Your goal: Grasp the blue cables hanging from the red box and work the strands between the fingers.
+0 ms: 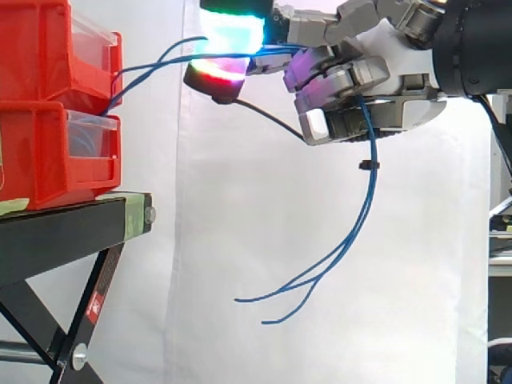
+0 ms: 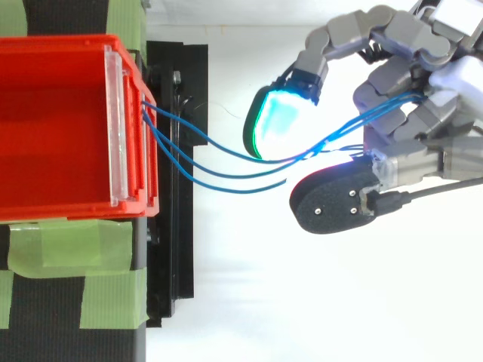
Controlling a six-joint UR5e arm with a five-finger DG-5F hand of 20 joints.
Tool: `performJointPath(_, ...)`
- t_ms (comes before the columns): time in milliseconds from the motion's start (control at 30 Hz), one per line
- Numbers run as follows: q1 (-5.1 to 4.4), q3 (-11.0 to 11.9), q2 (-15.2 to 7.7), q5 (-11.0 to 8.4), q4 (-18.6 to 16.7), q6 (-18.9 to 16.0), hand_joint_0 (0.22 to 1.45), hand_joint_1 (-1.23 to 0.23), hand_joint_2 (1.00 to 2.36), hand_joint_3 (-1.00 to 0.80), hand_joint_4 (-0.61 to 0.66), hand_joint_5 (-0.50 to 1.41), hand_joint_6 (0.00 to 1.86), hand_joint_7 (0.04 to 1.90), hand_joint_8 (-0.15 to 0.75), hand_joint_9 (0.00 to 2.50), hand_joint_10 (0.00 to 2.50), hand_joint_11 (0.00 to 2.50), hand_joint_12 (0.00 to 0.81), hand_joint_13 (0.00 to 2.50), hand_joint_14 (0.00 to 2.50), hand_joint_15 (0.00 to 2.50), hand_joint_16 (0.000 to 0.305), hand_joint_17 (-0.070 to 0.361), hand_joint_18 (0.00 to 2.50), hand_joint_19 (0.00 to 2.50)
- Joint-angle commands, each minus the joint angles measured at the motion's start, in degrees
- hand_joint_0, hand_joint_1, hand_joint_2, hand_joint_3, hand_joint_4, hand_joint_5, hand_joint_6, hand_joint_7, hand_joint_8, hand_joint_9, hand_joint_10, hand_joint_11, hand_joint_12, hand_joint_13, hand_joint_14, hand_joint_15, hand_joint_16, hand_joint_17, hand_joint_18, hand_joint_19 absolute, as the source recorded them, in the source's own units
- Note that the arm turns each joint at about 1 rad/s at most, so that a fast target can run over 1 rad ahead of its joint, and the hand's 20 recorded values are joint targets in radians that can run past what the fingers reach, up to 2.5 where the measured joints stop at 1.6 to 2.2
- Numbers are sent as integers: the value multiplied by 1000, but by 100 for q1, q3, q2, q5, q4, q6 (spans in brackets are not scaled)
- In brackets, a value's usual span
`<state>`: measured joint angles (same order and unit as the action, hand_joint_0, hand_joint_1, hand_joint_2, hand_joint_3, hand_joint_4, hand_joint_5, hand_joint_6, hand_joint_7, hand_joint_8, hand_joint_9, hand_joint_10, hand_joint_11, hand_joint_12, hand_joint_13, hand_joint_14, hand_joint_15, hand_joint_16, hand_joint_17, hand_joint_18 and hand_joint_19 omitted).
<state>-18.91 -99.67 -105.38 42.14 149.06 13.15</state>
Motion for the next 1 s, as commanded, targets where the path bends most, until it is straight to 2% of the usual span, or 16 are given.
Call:
performJointPath(0,-25,0,0,-13,0,-14,1068,-797,1016,-564,219,-40,1023,821,492,1274,2500,2461,646,1785,2500,1407,248,186,2421,512)
performJointPath(200,-51,0,0,-13,-9,-14,1025,-758,1015,-560,221,-14,1076,811,492,1274,2500,2461,646,1785,2500,1407,248,186,2421,512)
performJointPath(400,-104,0,0,-13,-17,-75,1125,-706,1018,-277,207,13,1127,787,492,1274,2500,2461,646,1785,2500,1407,248,186,2421,512)
performJointPath(467,-121,0,0,-13,-17,-137,1163,-683,1013,-112,198,45,1107,805,492,1274,2500,2461,646,1785,2500,1407,248,186,2421,512)
performJointPath(567,-130,0,0,-13,-17,-260,1178,-677,1005,-6,197,85,1072,826,492,1274,2500,2461,646,1785,2500,1407,248,186,2421,512)
performJointPath(667,-139,0,0,-13,-17,-436,1181,-679,1004,-4,197,88,1062,827,492,1274,2500,2461,646,1785,2500,1407,248,186,2421,512)
performJointPath(800,-148,0,0,-13,-35,-462,1202,-693,1006,-14,189,88,1037,835,492,1274,2500,2461,646,1785,2500,1407,248,186,2421,512)
performJointPath(967,-174,0,0,-13,-53,-559,1297,-709,1008,6,117,125,985,857,492,1274,2500,2461,646,1785,2500,1407,248,186,2421,512)
